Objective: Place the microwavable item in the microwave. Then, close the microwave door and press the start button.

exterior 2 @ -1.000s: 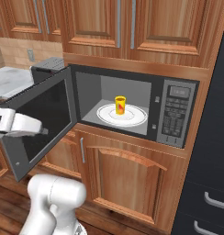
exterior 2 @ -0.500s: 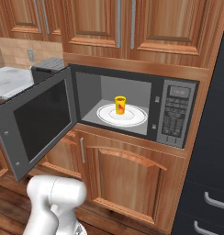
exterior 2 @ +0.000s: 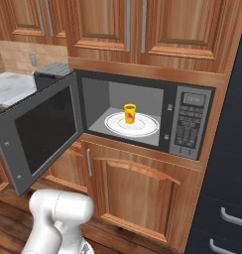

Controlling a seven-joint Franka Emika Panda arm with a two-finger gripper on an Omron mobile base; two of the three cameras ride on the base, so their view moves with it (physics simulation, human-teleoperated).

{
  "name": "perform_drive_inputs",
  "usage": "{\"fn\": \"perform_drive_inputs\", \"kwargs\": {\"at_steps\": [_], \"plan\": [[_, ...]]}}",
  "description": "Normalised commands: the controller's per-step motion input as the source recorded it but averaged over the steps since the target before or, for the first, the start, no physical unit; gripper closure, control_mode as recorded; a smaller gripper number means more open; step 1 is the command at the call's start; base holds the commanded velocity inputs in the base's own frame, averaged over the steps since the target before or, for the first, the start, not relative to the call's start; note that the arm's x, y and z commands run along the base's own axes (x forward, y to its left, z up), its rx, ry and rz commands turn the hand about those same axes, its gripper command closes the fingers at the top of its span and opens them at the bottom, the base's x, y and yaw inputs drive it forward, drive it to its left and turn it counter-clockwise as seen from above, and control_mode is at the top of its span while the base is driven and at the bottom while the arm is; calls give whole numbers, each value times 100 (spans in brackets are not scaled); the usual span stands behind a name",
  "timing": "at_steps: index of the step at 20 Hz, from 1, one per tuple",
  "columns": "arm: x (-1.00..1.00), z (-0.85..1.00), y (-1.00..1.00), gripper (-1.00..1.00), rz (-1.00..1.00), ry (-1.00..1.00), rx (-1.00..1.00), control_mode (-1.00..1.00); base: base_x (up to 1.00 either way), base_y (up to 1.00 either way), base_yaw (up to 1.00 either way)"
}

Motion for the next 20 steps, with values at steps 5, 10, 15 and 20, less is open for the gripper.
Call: {"fn": "perform_drive_inputs", "kwargs": {"at_steps": [5,10,15,20], "plan": [[98,-88,85,-100,3,4,-22,-100,0,0,0],[100,-75,83,-100,3,9,-19,-100,0,0,0],[100,-32,48,-100,0,21,-11,-100,0,0,0],[95,-6,37,-100,0,23,-7,-100,0,0,0]]}}
